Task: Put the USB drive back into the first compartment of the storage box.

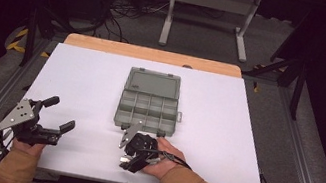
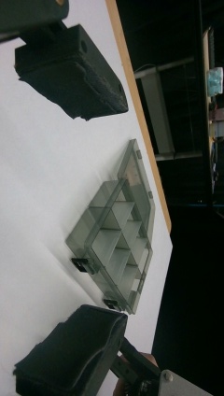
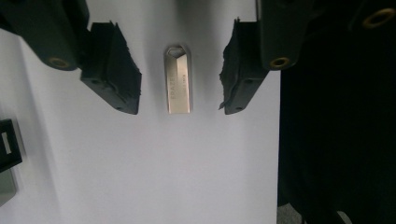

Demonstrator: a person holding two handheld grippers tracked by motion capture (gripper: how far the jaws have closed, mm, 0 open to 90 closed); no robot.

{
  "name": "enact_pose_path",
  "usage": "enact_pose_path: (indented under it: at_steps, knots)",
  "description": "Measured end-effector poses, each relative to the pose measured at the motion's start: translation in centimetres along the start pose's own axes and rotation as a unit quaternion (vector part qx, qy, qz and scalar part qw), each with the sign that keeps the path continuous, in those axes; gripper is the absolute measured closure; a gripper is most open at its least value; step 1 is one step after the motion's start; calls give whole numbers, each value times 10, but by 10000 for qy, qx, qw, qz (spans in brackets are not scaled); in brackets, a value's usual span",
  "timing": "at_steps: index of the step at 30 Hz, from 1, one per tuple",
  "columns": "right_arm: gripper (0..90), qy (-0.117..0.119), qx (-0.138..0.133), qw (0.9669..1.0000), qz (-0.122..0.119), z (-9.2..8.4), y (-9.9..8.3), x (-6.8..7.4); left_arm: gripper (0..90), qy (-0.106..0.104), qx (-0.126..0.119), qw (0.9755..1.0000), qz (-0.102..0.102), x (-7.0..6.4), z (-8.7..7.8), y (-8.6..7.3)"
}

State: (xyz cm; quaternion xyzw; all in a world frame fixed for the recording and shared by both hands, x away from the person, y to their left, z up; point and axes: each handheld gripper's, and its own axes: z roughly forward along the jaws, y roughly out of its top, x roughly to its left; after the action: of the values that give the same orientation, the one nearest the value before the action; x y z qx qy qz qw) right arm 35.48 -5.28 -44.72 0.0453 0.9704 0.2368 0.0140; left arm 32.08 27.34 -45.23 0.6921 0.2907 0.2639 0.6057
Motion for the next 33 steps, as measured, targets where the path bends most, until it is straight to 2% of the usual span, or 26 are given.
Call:
enact_pose_path:
  at_steps: [5,9,13,15,16,17,23,33]
  knots:
    - [607,-17,92,9999,-69,3,0,0,36,0,-20,10000,-14,0,0,0]
    - [729,-55,196,9997,-139,5,-1,1,36,-2,5,10000,0,0,0,0]
    - [785,-117,263,9994,-176,6,-1,1,36,-1,-1,10000,-1,0,0,0]
    - [786,-131,284,9993,-195,6,-1,2,36,-3,-1,10000,-5,0,0,0]
    - [787,-141,282,9993,-207,6,-1,2,36,8,-20,10000,64,1,0,0]
    - [787,-143,232,9992,-283,7,-1,1,36,14,-6,10000,68,1,0,0]
    - [787,-170,221,9991,-308,6,-1,1,36,11,-21,10000,62,1,0,0]
    - [788,-246,0,9994,-226,-6,-1,-2,36,13,-22,10000,64,1,-1,0]
